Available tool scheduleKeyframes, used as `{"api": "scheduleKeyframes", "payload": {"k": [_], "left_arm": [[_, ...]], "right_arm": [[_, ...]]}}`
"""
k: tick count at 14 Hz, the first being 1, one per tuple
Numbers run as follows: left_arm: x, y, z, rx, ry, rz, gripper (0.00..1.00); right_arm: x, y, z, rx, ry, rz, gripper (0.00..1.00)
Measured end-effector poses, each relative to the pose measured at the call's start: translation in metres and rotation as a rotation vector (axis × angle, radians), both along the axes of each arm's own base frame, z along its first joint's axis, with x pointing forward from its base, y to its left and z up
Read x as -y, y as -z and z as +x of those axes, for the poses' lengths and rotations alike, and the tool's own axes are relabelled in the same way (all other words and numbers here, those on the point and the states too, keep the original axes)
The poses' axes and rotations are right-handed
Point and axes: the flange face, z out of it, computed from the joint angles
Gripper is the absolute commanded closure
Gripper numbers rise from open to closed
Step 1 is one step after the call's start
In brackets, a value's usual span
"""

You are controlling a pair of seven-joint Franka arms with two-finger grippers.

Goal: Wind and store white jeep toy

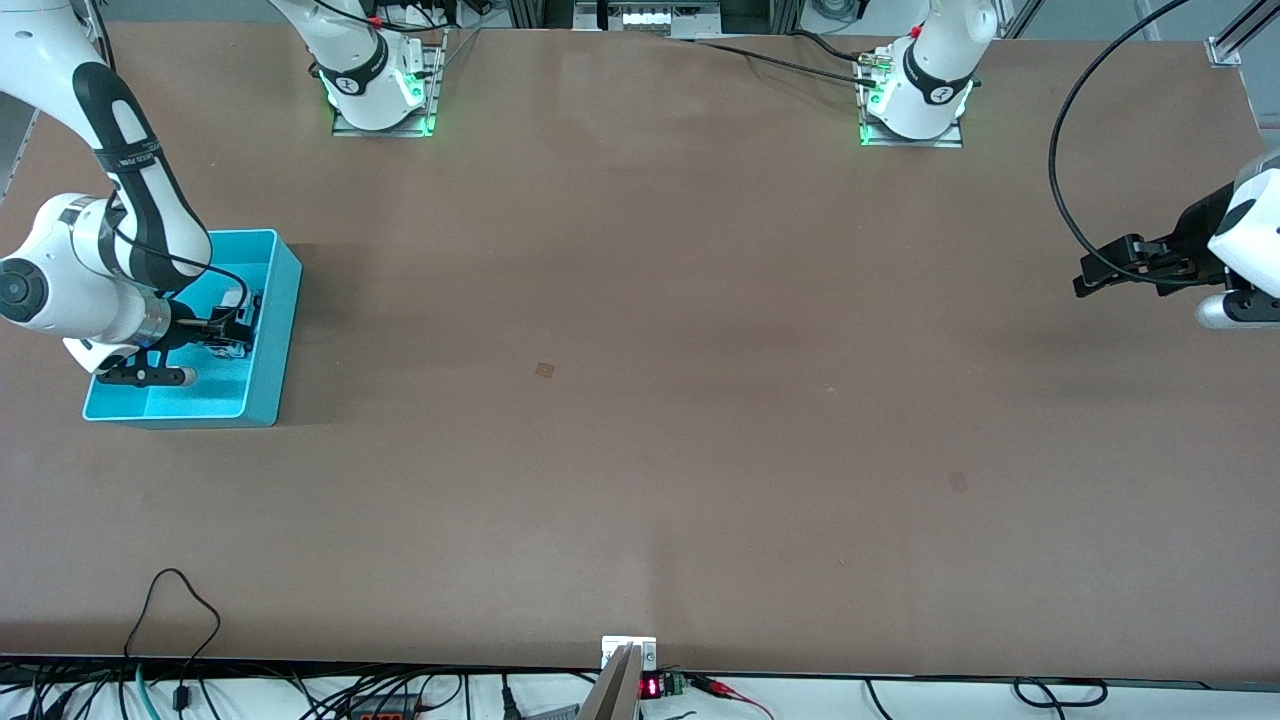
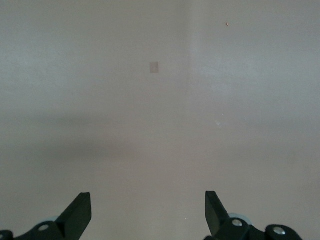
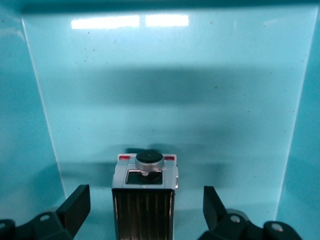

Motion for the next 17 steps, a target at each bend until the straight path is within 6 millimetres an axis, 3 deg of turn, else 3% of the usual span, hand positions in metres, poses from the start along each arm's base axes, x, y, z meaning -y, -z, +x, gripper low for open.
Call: {"api": "scheduleKeyframes", "payload": {"k": [4, 7, 12, 16, 17], "left_arm": [[0.002, 0.000, 0.000, 0.000, 0.003, 0.000, 0.00], [0.002, 0.000, 0.000, -0.001, 0.004, 0.000, 0.00], [0.003, 0.000, 0.000, -0.001, 0.005, 0.000, 0.00], [0.003, 0.000, 0.000, -0.001, 0.005, 0.000, 0.00], [0.003, 0.000, 0.000, -0.001, 0.005, 0.000, 0.00]], "right_arm": [[0.002, -0.032, 0.006, 0.027, 0.001, -0.017, 0.00], [-0.001, -0.071, 0.010, -0.003, 0.000, -0.026, 0.00], [-0.022, -0.170, 0.035, -0.055, -0.016, -0.031, 0.00], [-0.049, -0.244, 0.036, -0.046, -0.027, -0.020, 0.00], [-0.054, -0.283, 0.033, -0.039, -0.017, -0.004, 0.00]]}}
